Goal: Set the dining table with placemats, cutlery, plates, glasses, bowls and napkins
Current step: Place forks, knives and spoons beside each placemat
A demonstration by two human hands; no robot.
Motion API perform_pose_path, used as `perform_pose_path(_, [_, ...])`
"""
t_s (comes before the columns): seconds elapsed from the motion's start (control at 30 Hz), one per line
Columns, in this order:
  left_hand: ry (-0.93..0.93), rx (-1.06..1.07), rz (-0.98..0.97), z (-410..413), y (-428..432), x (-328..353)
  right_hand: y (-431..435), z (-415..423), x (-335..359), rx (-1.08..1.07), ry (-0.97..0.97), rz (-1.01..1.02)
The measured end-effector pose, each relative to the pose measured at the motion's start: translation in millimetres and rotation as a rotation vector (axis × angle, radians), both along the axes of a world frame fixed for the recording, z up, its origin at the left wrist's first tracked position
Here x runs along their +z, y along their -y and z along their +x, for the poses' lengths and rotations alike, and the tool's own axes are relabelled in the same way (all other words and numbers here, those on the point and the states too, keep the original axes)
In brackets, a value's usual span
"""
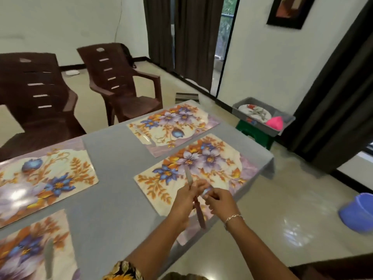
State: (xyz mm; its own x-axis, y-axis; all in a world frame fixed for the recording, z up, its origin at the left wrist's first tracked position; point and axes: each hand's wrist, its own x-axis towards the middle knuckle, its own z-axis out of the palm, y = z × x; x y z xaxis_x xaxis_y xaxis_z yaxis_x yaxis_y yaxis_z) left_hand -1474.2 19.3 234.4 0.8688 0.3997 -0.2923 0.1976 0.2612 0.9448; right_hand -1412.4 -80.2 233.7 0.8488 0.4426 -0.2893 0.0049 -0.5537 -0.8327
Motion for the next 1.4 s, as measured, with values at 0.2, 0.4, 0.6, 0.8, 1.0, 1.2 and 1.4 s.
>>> perform_pose_path(0.2, [0.368, -0.122, 0.664, 89.0, 11.0, -11.6, 15.0, 91.1, 20.8, -0.123, -0.593, 0.178])
perform_pose_path(0.4, [0.397, 0.068, 1.399, 163.4, 1.2, -41.8, 5.6, 172.6, 22.1, -0.038, -0.765, 0.222])
perform_pose_path(0.6, [0.160, -0.034, 1.599, 190.7, -12.3, -52.9, -20.9, 208.7, -4.4, -0.116, -0.784, 0.324])
perform_pose_path(0.8, [-0.173, -0.158, 1.488, 188.5, -17.5, -83.0, -24.1, 245.5, -26.6, -0.063, -0.290, 0.011])
perform_pose_path(1.0, [-0.449, -0.152, 1.306, 198.2, -8.6, -80.0, -9.9, 276.2, -63.3, 0.337, 0.364, -0.465])
perform_pose_path(1.2, [-0.544, -0.154, 1.246, 210.0, 3.0, -81.8, 5.3, 277.4, -90.0, 0.517, 0.490, -0.592])
perform_pose_path(1.4, [-0.563, -0.166, 1.169, 238.0, 23.8, -82.4, 18.0, 288.9, -75.1, 0.672, 0.551, -0.525])
